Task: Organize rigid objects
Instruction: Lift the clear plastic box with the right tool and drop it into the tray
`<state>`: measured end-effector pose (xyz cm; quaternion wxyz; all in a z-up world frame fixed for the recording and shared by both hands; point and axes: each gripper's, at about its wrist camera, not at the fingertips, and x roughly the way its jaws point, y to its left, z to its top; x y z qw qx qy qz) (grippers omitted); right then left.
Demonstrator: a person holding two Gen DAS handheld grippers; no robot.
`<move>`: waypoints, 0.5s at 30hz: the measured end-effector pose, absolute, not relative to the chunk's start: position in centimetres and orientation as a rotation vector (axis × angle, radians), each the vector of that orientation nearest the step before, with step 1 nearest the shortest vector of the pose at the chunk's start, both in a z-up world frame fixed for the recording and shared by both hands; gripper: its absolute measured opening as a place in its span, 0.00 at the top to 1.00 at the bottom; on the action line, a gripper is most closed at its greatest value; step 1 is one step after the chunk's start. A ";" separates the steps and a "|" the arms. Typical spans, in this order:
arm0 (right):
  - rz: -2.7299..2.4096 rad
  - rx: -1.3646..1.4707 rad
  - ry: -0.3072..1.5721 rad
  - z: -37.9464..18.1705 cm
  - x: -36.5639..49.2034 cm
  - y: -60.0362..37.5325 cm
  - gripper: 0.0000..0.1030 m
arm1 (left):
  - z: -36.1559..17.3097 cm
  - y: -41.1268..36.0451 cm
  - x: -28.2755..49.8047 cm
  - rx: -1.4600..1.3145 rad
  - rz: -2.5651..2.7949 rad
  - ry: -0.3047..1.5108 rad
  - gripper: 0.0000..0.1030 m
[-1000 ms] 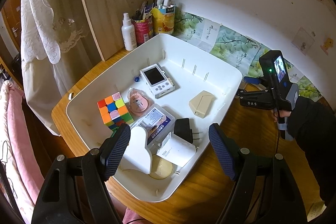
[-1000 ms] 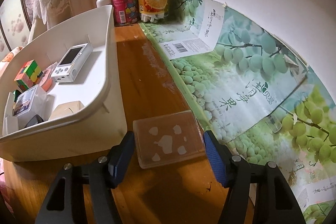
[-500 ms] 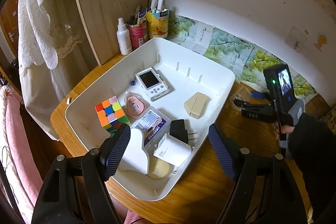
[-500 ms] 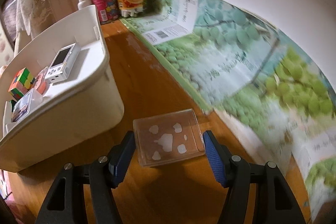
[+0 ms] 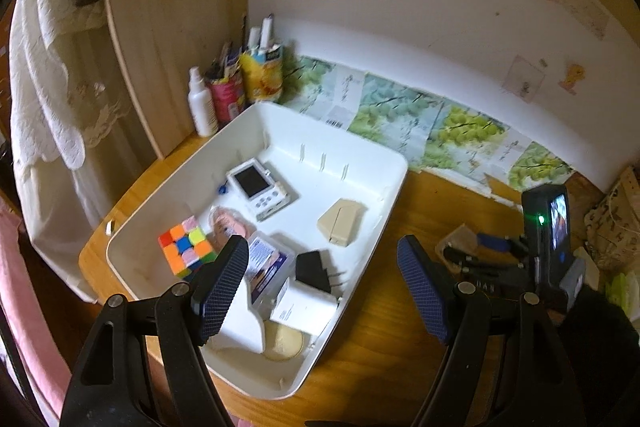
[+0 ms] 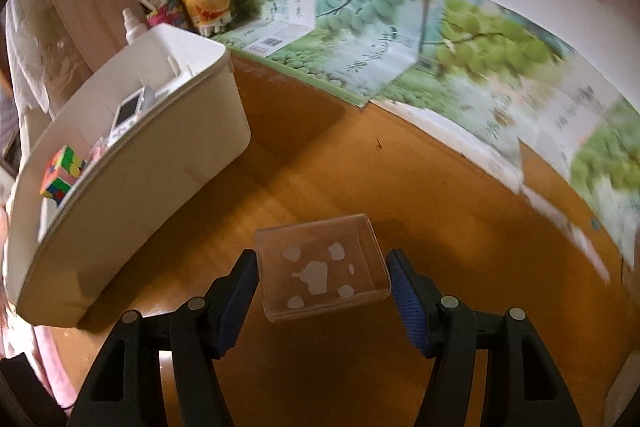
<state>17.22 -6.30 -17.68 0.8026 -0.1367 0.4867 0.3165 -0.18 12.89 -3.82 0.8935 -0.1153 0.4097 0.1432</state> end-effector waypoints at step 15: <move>0.614 -0.178 0.910 -10.8 10.7 -5.7 0.36 | -2.9 15.6 0.0 -0.213 0.100 0.823 0.23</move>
